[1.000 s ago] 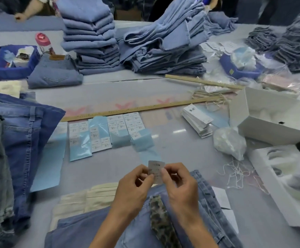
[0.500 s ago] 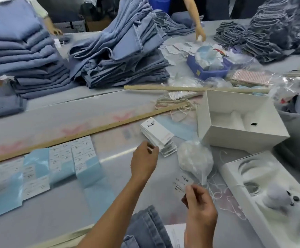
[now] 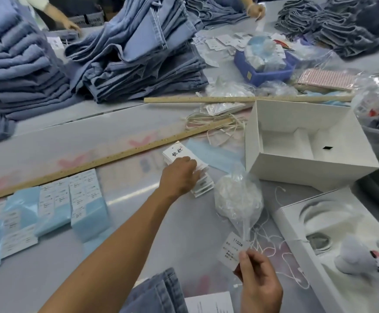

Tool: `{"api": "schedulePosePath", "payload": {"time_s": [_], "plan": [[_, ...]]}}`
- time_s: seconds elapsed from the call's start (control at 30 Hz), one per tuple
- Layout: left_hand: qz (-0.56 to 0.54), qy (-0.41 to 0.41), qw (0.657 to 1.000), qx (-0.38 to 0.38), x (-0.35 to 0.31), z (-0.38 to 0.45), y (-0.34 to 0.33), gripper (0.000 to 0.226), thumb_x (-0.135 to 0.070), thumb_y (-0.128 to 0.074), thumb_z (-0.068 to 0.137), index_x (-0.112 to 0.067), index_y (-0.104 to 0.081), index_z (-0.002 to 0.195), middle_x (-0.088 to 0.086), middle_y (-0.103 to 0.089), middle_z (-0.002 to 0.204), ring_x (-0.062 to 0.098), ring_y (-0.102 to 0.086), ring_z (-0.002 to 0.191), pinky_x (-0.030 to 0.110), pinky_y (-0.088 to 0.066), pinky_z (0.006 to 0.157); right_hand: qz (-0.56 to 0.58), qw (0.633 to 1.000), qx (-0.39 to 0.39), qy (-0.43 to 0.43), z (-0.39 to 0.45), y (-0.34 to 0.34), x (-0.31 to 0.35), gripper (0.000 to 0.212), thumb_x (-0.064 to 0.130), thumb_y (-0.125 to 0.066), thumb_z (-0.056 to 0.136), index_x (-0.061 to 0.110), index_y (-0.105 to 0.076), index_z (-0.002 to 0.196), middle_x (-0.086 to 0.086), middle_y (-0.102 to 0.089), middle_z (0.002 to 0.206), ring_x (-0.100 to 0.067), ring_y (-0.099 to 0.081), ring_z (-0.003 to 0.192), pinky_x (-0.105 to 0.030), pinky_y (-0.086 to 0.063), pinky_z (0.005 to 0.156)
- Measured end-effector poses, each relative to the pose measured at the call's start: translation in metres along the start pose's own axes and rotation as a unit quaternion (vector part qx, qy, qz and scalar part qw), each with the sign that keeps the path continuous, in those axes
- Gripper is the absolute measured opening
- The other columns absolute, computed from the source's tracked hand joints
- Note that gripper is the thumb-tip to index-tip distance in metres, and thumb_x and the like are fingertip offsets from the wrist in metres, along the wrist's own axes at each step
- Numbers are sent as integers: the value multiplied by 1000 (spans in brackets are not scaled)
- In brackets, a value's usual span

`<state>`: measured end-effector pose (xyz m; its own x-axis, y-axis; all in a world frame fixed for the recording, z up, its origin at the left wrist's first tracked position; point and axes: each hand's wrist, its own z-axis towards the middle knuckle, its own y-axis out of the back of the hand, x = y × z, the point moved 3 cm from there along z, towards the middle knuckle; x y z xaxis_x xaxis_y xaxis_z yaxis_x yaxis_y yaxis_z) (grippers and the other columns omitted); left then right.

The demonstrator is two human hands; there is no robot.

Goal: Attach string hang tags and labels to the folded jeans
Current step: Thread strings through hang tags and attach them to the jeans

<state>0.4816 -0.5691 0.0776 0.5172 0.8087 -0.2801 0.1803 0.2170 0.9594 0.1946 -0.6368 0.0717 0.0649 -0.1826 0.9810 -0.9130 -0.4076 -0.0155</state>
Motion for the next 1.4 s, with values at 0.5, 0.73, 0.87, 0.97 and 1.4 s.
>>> {"api": "schedulePosePath", "payload": {"time_s": [0.5,0.73,0.87,0.97,1.4], "plan": [[-219,90,937,-258,15,-60,69,17,-26,-58,103,-19,-73,106,0,-76,77,21,-71,65,41,-59,66,1,999,-17,-37,-2,2,7,19,-5,-68,88,12,-69,79,-1,-74,68,-7,-63,53,-17,-55,55],[-584,302,710,-254,37,-235,35,10,-36,-79,79,-30,-82,86,-2,-79,87,13,-76,78,23,-61,63,73,990,30,-115,-29,-12,25,26,1,-69,86,23,-74,72,-1,-73,69,-8,-64,60,-22,-56,53],[-610,395,637,-256,54,-304,6,39,12,-78,75,-22,-74,94,10,-73,75,8,-65,54,16,-52,49,122,963,106,-216,-75,-37,39,5,18,-72,69,23,-74,68,-4,-71,70,-6,-64,58,-24,-55,52],[-661,392,590,-247,57,-327,5,51,24,-63,83,-16,-66,115,4,-75,71,8,-69,57,16,-55,55,173,917,162,-320,-123,-56,40,10,14,-70,65,22,-73,61,-7,-71,67,-10,-65,54,-28,-53,48],[-725,317,575,-207,80,-414,83,26,-9,-69,77,-7,-59,101,24,-76,84,32,-76,74,30,-60,56,77,946,234,-213,-252,-93,40,2,13,-74,67,14,-75,68,-16,-73,79,-24,-69,72,-28,-57,61]]}}
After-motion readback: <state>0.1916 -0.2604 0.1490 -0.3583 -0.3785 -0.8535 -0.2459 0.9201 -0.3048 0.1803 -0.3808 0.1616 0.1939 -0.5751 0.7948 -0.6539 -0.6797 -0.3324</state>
